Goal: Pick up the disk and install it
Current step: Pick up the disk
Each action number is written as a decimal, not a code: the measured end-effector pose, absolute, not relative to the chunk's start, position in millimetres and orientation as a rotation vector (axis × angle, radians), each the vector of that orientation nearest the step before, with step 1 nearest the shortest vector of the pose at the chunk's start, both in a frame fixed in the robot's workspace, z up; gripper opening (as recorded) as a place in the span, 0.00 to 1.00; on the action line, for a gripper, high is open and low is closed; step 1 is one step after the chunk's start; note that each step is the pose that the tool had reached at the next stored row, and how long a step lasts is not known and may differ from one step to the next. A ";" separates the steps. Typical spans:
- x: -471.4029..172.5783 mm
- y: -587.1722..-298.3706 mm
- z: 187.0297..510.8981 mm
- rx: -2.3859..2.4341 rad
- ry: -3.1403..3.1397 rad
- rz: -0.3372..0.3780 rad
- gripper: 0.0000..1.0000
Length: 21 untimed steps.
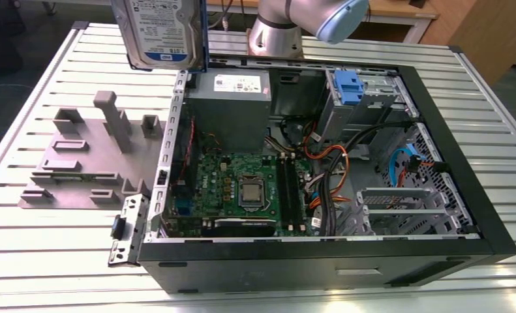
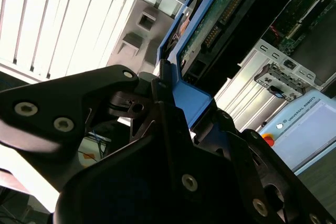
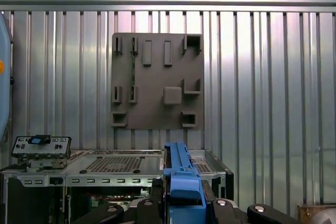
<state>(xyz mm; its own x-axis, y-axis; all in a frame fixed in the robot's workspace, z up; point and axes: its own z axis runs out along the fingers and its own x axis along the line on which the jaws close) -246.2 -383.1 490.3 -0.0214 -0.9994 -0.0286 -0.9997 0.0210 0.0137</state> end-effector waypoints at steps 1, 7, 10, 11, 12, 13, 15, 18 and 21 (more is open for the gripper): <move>-246.2 -383.7 490.3 -2.190 2.237 0.047 0.36; -246.1 -389.8 490.3 -2.190 2.237 0.047 0.36; -242.0 -391.4 490.2 -2.190 2.237 0.047 0.36; -238.1 -391.6 490.2 -2.190 2.237 0.047 0.36; -234.2 -391.7 490.2 -2.190 2.237 0.047 0.36; -229.9 -391.8 490.1 -2.190 2.237 0.047 0.36; -222.0 -391.9 490.1 -2.190 2.237 0.047 0.36; -214.7 -392.7 490.1 -2.190 2.238 0.046 0.36; -214.2 -397.4 490.1 -2.191 2.239 0.044 0.36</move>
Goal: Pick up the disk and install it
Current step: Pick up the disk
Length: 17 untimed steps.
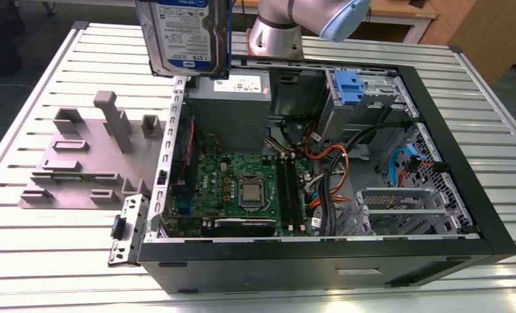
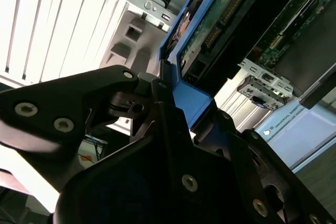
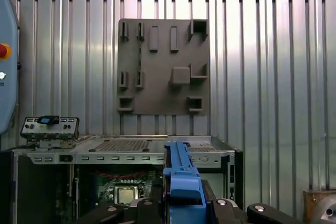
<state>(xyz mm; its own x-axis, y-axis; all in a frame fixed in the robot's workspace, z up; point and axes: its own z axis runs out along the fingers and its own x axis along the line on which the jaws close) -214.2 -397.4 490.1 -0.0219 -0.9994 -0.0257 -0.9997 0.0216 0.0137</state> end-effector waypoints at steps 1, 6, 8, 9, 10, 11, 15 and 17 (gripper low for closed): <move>-214.3 -399.4 490.0 -2.191 2.239 0.043 0.36; -209.0 -406.8 489.6 -2.191 2.240 0.042 0.36; -200.6 -407.2 489.4 -2.191 2.240 0.042 0.36; -196.1 -407.3 489.3 -2.191 2.240 0.042 0.36; -191.3 -407.2 489.3 -2.191 2.240 0.042 0.36; -186.9 -407.3 489.2 -2.191 2.240 0.042 0.36; -180.1 -411.7 488.4 -2.191 2.240 0.042 0.36; -179.7 -416.9 488.2 -2.191 2.240 0.042 0.36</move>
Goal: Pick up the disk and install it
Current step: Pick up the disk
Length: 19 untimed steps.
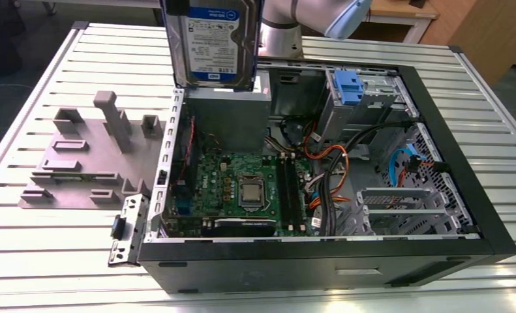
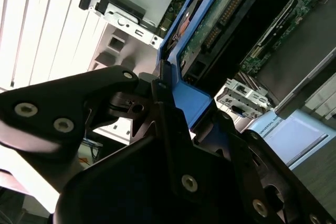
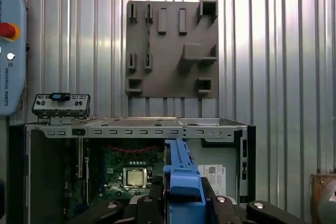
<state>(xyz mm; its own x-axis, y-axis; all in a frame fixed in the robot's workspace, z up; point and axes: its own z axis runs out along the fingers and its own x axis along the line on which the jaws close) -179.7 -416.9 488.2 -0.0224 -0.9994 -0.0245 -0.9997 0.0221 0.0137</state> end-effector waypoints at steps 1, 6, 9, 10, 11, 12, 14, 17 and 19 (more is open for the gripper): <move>-179.8 -419.3 488.0 -2.191 2.240 0.042 0.36; -175.7 -423.1 486.9 -2.192 2.241 0.040 0.36; -164.5 -423.3 486.3 -2.192 2.241 0.040 0.36; -160.0 -423.3 486.1 -2.192 2.241 0.040 0.36; -155.4 -423.3 485.9 -2.192 2.241 0.040 0.36; -151.0 -423.3 485.7 -2.192 2.241 0.040 0.36; -142.4 -423.3 485.2 -2.192 2.241 0.040 0.36; -135.9 -425.3 484.5 -2.192 2.241 0.039 0.36; -134.9 -429.0 483.7 -2.192 2.241 0.039 0.36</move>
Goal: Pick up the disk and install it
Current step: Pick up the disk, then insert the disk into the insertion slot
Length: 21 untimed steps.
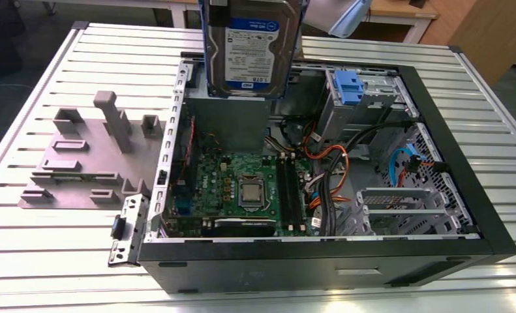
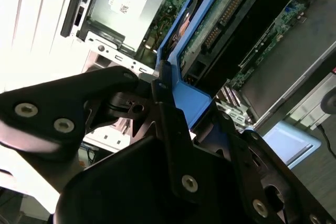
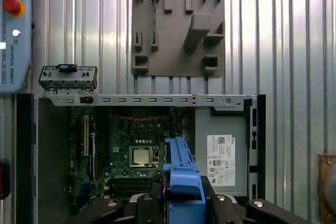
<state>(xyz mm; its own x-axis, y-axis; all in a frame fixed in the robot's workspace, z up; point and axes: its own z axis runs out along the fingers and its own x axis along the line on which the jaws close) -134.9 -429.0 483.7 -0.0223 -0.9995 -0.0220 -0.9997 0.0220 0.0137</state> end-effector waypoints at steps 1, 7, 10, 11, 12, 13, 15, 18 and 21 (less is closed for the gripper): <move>-134.4 -430.7 483.2 -2.192 2.241 0.039 0.36; -116.7 -432.4 481.2 -2.192 2.241 0.039 0.36; -106.1 -432.4 480.3 -2.192 2.241 0.039 0.36; -103.9 -432.4 480.1 -2.192 2.241 0.039 0.36; -103.4 -432.5 480.0 -2.192 2.241 0.039 0.36; -103.4 -432.5 480.0 -2.192 2.241 0.039 0.36; -103.4 -432.4 480.0 -2.192 2.242 0.039 0.36; -103.4 -432.8 480.0 -2.192 2.242 0.039 0.36; -103.3 -433.7 480.0 -2.192 2.241 0.039 0.36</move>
<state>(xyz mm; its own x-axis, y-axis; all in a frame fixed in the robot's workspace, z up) -103.3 -433.7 480.0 -0.0223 -0.9995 -0.0216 -0.9997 0.0220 0.0135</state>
